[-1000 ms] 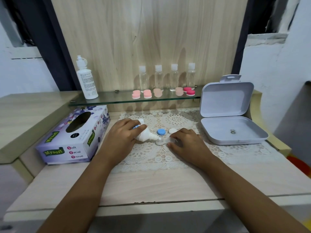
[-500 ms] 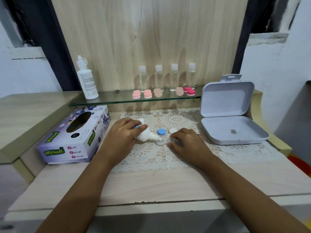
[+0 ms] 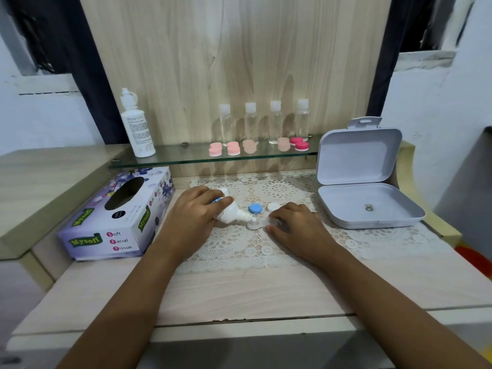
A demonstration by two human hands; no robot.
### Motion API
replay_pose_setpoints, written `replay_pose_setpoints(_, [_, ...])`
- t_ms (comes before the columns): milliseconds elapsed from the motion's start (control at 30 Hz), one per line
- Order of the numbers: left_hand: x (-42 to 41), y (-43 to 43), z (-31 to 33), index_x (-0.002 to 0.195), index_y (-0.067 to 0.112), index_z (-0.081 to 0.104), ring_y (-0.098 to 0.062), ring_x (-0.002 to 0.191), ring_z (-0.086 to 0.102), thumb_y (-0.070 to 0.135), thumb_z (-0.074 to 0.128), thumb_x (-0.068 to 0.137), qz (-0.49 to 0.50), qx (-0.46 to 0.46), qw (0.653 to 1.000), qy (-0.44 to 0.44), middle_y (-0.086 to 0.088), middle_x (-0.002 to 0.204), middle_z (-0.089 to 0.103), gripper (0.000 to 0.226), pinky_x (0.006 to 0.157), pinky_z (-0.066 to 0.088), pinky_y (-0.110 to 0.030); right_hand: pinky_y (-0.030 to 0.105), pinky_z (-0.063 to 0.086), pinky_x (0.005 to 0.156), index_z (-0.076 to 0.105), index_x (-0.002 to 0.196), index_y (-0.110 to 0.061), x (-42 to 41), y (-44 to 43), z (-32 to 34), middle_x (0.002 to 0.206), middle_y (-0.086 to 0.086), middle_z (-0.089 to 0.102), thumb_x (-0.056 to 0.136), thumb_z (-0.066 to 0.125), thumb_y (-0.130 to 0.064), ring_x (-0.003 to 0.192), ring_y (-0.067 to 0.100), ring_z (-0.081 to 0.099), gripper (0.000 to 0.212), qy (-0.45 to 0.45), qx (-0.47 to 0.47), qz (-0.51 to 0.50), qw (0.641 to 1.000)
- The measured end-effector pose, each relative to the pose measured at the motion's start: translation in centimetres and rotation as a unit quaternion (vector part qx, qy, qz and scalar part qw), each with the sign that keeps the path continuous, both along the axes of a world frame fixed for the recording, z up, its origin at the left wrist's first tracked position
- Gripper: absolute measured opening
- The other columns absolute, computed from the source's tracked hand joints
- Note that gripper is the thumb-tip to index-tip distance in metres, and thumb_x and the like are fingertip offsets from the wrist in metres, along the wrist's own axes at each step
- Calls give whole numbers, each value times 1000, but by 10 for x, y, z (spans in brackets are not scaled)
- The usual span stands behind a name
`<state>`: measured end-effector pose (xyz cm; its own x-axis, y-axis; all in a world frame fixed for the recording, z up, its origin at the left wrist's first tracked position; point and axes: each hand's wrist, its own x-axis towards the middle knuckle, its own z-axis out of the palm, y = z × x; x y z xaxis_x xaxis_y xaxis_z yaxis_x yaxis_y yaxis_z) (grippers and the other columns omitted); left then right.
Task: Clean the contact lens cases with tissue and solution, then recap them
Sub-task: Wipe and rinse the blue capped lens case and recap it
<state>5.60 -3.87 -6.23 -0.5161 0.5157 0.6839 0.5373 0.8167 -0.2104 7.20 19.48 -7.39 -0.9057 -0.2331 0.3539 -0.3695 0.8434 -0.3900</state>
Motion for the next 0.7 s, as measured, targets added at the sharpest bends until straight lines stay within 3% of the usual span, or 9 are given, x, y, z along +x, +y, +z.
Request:
replay_pose_setpoints(100, [1,0,1,109,10,68,-32,88,62,8,64,70,1,1,1000,-1,-9,101,69,39,80,49,-41,35,39,89,62,108,-22,0,0,0,108,-3,57,87,56,-39,105,19,47,28,-1,0,2,1000])
replay_pose_setpoints(333, [4,3,1,109,8,68,-31,88,63,13,86,59,8,22,999,-24,-9,100,69,54,78,48,-39,35,39,91,62,108,-23,0,0,0,108,-4,57,86,57,-40,106,18,47,28,-8,-8,-4,1000])
replay_pose_setpoints(700, [1,20,0,114,12,65,-29,94,61,17,81,68,-5,-6,1000,-18,-8,105,67,49,82,48,-38,35,38,94,66,110,-25,-6,3,6,112,0,57,79,66,-43,110,18,48,35,-63,-38,-8,997])
